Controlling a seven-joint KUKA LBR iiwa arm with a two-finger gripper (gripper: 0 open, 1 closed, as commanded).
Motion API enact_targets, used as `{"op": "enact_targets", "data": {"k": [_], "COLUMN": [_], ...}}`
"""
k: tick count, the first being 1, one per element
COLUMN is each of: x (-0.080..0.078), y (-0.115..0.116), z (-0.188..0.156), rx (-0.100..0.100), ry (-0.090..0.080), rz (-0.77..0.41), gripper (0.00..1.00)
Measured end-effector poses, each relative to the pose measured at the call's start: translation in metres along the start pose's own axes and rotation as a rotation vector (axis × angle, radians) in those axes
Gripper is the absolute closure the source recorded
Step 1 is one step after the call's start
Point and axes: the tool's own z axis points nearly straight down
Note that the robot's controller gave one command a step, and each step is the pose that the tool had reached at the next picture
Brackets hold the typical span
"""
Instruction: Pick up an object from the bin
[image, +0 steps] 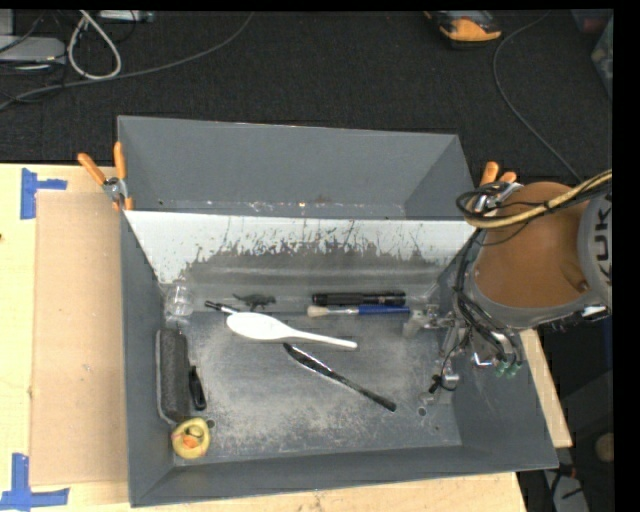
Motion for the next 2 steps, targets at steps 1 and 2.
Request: {"op": "enact_targets", "data": {"k": [1, 2], "x": [-0.001, -0.008], "y": [0.000, 0.034], "z": [-0.002, 0.060], "rx": [0.001, 0.000], "ry": [-0.005, -0.009], "rz": [-0.003, 0.080], "gripper": [0.00, 0.00]}}
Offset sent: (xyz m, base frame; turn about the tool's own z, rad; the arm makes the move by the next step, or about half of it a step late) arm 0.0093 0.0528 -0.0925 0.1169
